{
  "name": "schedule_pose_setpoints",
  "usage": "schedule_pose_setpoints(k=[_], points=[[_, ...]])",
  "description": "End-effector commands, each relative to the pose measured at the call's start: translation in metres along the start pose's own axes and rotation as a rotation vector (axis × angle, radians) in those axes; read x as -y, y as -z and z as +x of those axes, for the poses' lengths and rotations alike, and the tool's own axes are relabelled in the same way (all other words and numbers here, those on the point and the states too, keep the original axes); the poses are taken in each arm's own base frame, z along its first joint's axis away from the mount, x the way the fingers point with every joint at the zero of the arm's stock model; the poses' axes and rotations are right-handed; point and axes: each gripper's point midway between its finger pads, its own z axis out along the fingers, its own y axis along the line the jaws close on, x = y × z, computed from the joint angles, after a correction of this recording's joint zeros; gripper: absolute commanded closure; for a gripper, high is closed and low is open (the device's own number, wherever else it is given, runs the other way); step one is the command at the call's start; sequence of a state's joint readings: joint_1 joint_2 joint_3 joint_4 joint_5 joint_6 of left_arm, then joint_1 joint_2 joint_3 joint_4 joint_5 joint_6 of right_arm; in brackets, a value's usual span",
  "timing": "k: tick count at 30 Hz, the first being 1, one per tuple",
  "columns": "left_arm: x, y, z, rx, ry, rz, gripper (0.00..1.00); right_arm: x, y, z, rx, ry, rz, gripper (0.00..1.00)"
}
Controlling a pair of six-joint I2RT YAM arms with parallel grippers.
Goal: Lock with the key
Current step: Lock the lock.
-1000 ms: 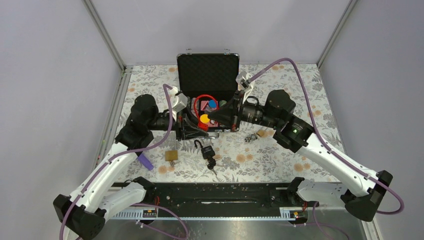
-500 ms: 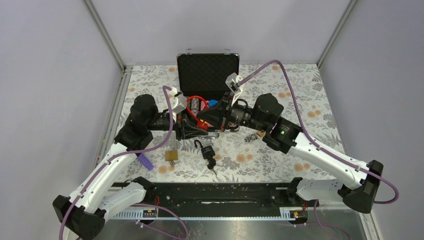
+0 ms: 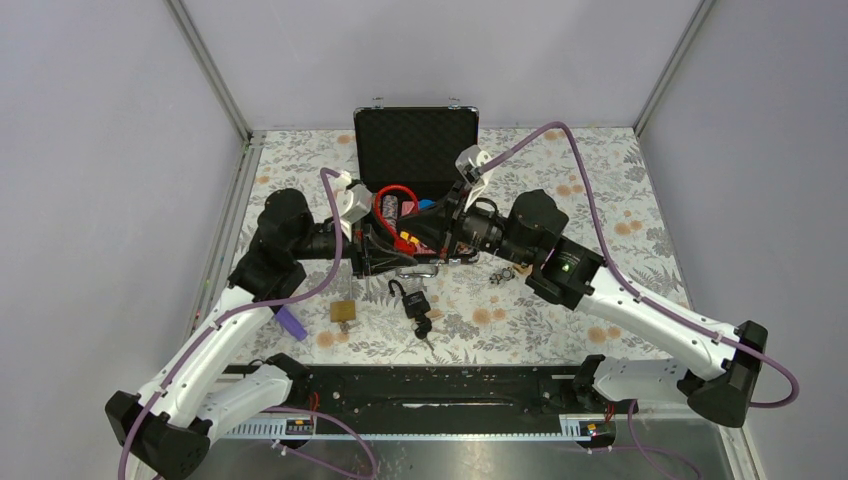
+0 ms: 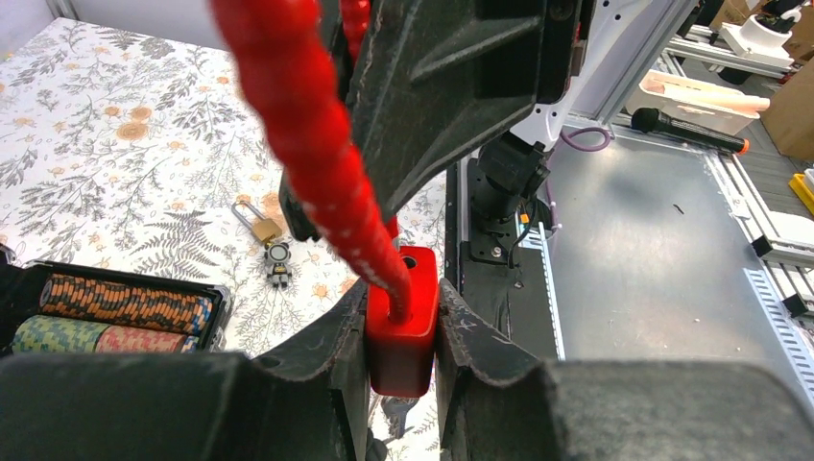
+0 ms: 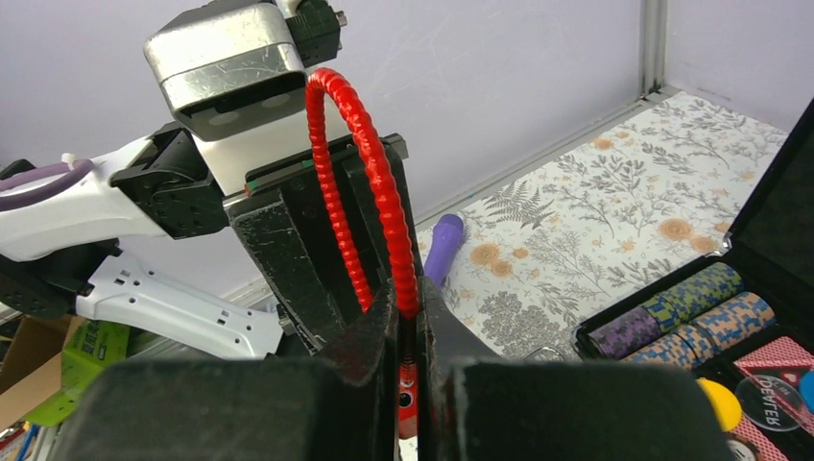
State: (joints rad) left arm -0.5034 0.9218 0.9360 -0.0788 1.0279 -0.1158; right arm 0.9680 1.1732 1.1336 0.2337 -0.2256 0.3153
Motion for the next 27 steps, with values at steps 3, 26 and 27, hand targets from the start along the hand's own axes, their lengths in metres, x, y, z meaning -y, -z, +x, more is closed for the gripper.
schedule_pose_setpoints(k=[3, 26, 27], points=[[0.000, 0.003, -0.044, 0.120, -0.166, -0.052, 1.00, 0.003, 0.008, 0.031, -0.109, 0.026, 0.015, 1.00], [-0.049, 0.023, -0.090, 0.383, -0.086, -0.366, 1.00, 0.027, 0.007, 0.137, -0.453, 0.051, 0.062, 1.00], [-0.050, 0.025, -0.092, 0.396, -0.074, -0.375, 1.00, 0.028, 0.008, 0.139, -0.458, 0.042, 0.066, 1.00]])
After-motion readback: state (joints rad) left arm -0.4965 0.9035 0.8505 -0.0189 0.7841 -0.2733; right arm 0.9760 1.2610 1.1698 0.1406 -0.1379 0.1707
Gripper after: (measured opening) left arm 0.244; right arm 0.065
